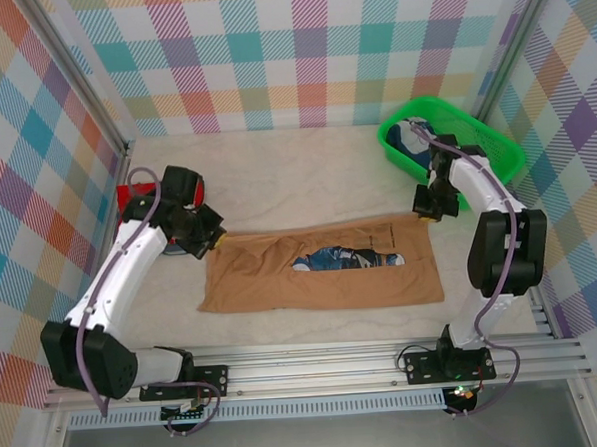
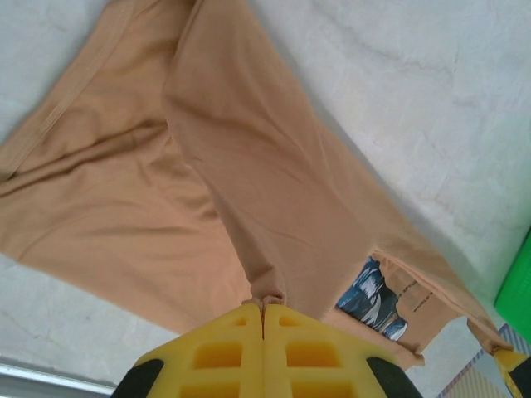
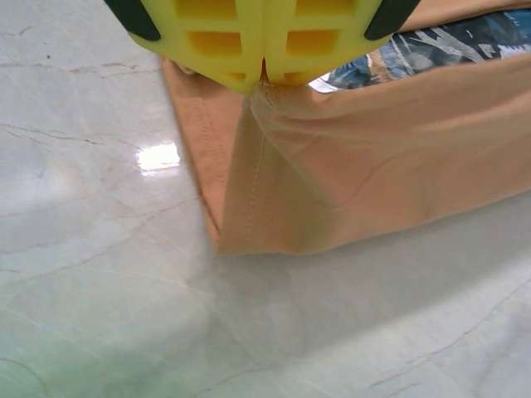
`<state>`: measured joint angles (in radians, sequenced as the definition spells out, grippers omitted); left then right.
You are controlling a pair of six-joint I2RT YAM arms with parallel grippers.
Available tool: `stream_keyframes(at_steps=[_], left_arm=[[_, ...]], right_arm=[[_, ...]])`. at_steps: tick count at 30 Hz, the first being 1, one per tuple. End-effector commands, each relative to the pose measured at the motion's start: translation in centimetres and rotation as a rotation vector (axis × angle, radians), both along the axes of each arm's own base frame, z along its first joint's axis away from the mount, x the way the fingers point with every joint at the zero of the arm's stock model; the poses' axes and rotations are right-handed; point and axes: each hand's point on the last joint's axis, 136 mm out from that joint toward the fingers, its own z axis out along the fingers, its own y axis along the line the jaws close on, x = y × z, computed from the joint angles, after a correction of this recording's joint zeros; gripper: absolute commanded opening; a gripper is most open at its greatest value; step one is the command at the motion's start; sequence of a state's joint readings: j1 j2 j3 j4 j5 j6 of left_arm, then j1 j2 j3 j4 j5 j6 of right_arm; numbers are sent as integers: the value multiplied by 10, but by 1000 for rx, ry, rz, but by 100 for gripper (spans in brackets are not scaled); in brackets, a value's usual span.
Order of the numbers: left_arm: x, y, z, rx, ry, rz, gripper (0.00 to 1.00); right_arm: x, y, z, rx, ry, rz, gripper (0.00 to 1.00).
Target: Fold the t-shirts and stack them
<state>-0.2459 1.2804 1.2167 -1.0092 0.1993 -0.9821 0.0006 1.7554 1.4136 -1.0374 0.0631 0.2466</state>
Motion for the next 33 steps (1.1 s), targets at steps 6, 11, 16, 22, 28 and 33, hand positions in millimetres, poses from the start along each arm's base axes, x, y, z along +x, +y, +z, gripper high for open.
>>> stream_keyframes(at_steps=[6, 11, 16, 22, 28, 33], left_arm=[[-49, 4, -16, -23, 86, 48, 0], [-64, 6, -27, 0, 126, 14, 0], [-84, 6, -48, 31, 184, -31, 0], [-98, 8, -76, 58, 225, -39, 0], [-97, 15, -92, 132, 243, -76, 0], [-94, 14, -102, 144, 241, -83, 0]], right_arm=[[-40, -1, 2, -4, 49, -59, 0], [-68, -1, -7, -5, 127, -92, 0], [-86, -4, -15, -22, 193, -121, 0], [-98, -6, -22, -37, 232, -131, 0], [-105, -7, -26, -44, 262, -143, 0], [-102, -7, -25, -45, 252, -135, 0]])
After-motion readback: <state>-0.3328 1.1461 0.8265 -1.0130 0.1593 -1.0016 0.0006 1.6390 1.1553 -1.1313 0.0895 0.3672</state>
